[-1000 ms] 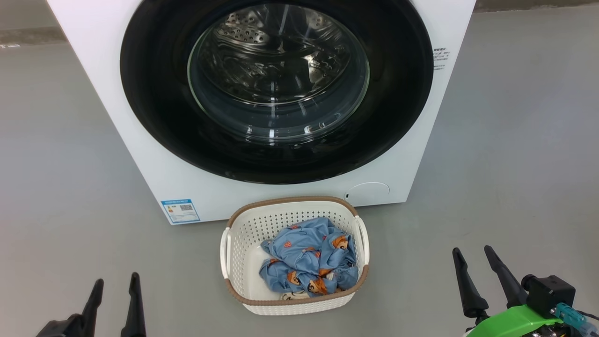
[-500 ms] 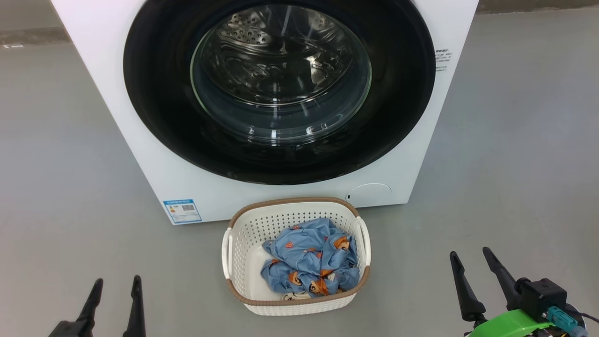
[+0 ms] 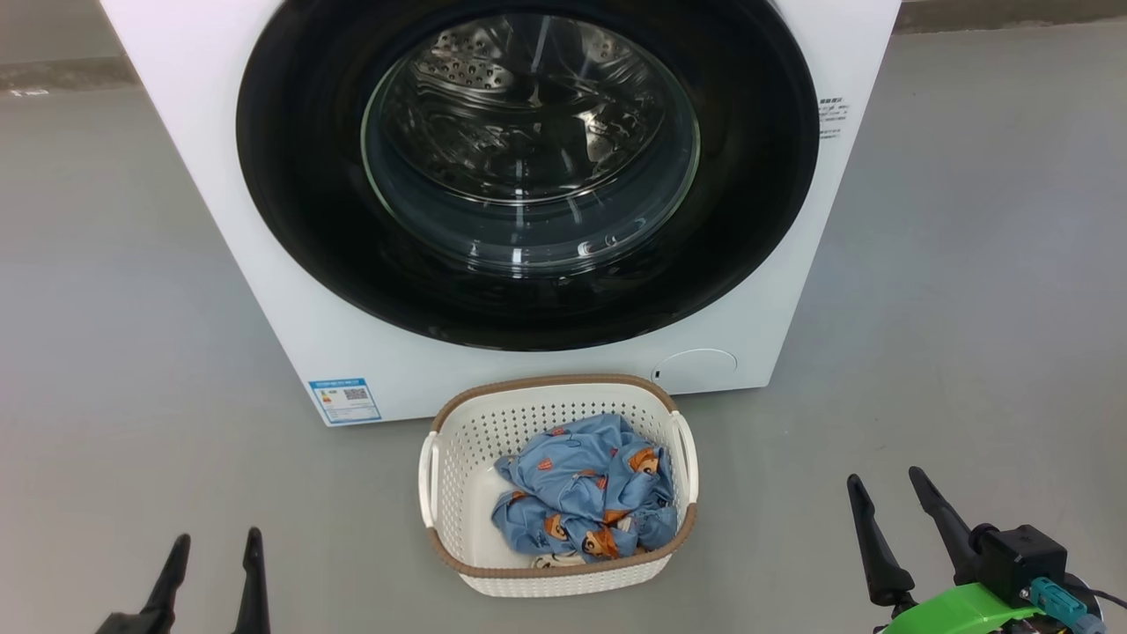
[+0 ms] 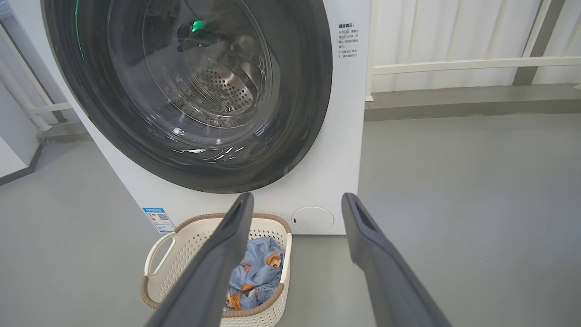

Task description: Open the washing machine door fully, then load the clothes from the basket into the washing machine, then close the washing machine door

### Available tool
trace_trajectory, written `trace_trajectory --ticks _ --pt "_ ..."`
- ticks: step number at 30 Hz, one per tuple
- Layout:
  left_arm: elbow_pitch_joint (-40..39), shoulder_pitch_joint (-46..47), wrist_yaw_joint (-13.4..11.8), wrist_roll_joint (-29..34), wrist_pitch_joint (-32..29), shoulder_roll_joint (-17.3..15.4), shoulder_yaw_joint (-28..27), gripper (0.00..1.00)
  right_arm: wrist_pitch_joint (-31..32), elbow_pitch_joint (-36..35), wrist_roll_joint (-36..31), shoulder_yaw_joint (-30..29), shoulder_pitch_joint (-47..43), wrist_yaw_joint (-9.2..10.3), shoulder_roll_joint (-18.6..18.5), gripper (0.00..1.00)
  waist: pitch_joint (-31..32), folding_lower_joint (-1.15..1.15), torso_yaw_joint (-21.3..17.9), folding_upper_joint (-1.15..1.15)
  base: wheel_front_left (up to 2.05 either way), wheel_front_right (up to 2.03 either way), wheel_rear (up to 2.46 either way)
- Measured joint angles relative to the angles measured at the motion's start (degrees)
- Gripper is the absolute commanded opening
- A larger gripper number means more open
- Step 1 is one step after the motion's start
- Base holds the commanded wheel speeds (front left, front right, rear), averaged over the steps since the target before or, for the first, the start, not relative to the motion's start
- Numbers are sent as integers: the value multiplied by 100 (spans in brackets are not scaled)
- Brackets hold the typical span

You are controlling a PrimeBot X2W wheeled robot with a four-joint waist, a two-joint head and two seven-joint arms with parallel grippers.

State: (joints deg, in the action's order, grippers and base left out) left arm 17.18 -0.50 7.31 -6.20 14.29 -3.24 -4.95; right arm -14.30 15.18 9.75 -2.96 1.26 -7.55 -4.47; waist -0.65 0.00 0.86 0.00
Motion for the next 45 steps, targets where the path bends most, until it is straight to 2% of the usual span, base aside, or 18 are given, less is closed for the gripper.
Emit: trace_trajectory --ticks 12,33,45 --pt "51 -41 0 -15 0 -3 -7 100 -1 -1 0 8 -1 0 47 100 -30 0 4 0 18 18 -36" --pt "-123 -35 0 -119 0 -16 3 100 -1 -2 0 10 0 0 65 100 -108 0 -42 0 103 103 -207" --pt "-131 -36 0 -165 0 -14 33 100 -1 -3 0 8 1 0 67 100 -113 0 -61 0 35 35 -69"
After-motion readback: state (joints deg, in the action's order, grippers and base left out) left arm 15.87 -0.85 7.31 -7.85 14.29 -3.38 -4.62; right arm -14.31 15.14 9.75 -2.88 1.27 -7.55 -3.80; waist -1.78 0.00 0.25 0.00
